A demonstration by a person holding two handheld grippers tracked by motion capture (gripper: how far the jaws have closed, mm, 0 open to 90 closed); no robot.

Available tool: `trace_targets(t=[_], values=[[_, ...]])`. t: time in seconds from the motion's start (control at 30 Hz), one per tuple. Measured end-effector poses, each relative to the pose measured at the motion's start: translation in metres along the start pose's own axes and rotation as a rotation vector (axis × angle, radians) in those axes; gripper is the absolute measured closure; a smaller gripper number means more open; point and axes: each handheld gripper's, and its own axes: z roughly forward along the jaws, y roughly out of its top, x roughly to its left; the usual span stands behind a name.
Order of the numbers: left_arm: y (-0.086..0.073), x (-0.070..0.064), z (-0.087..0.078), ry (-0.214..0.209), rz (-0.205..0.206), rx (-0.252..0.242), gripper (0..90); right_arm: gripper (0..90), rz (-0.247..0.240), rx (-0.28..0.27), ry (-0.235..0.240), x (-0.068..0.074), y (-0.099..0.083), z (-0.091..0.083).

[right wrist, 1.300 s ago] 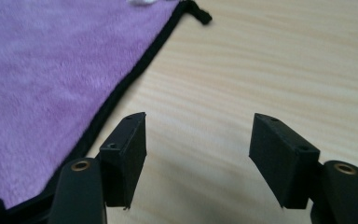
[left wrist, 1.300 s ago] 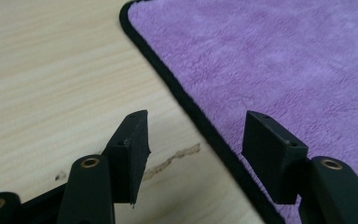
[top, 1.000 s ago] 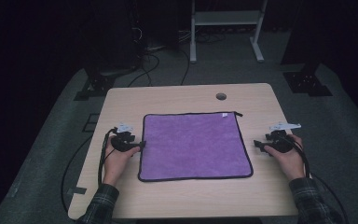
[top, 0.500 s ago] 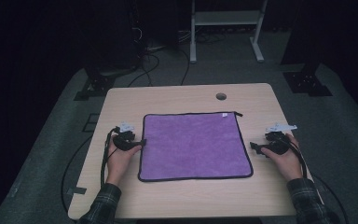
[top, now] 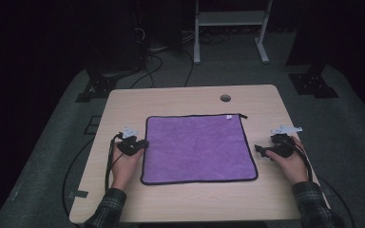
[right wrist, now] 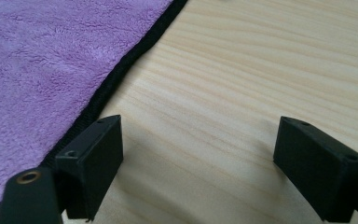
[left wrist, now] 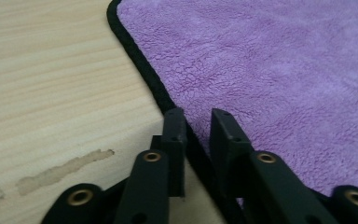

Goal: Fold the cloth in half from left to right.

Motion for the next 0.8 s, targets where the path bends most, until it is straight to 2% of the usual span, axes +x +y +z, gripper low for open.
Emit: trace_targets(t=[0.1, 0.33, 0.43, 0.53, 0.57, 0.6, 0.67, 0.8], values=[[0.001, -0.001, 0.001, -0.008, -0.018, 0.002, 85.4, 14.7, 0.000, 0.000, 0.000, 0.000, 0.000, 0.000], [0.001, 0.000, 0.000, -0.027, -0.037, 0.004, 86.7, 14.7, 0.002, 0.000, 0.002, 0.000, 0.000, 0.000], [0.003, 0.003, 0.000, -0.066, -0.032, 0.000, 86.6, 14.7, -0.001, 0.000, 0.001, 0.000, 0.000, 0.000], [0.006, 0.005, -0.002, -0.099, -0.049, -0.026, 86.6, 14.7, -0.004, -0.001, 0.001, 0.000, 0.000, 0.000], [0.009, 0.005, -0.005, -0.136, -0.053, -0.048, 86.6, 14.6, -0.003, -0.001, 0.002, 0.000, 0.000, 0.000], [0.009, 0.005, -0.005, -0.136, -0.053, -0.048, 86.6, 14.6, -0.003, -0.001, 0.002, 0.000, 0.000, 0.000], [0.011, 0.005, -0.006, -0.176, -0.062, -0.080, 86.5, 14.6, -0.004, -0.001, 0.003, 0.000, 0.000, 0.000], [0.016, 0.003, -0.007, -0.207, -0.059, -0.091, 86.5, 14.6, -0.004, 0.000, 0.004, 0.000, 0.000, 0.000]])
